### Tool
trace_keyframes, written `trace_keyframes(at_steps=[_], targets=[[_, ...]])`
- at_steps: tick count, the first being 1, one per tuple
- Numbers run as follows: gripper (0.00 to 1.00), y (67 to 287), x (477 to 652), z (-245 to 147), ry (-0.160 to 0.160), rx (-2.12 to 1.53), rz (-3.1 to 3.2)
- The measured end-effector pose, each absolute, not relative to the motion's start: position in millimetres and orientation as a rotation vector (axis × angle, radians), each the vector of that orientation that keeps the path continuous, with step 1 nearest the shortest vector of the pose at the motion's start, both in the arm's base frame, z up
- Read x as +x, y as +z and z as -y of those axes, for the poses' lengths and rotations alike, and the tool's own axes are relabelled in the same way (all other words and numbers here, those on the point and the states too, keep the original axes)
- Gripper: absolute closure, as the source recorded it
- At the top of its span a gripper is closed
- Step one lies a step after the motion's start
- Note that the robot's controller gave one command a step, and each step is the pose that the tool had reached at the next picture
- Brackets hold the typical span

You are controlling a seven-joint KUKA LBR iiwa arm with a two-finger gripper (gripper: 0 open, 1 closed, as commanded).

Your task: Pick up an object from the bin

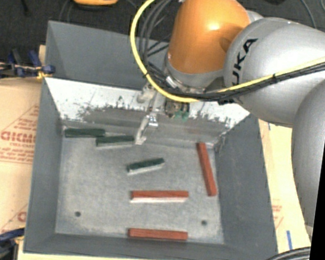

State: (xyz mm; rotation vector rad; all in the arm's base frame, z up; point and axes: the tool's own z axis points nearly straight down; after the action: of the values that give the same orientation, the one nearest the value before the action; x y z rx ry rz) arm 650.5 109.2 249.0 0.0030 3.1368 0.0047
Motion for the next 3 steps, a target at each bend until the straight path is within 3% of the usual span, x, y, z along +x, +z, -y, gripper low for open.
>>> trace_keyframes(at_steps=[1,2,3], targets=[[0.00,249,650.5,-109,0.005,0.003,-3.137],[0.00,197,634.8,-103,-0.001,-0.127,-3.131],[0.00,132,632.1,-104,0.004,-0.064,-3.134]])
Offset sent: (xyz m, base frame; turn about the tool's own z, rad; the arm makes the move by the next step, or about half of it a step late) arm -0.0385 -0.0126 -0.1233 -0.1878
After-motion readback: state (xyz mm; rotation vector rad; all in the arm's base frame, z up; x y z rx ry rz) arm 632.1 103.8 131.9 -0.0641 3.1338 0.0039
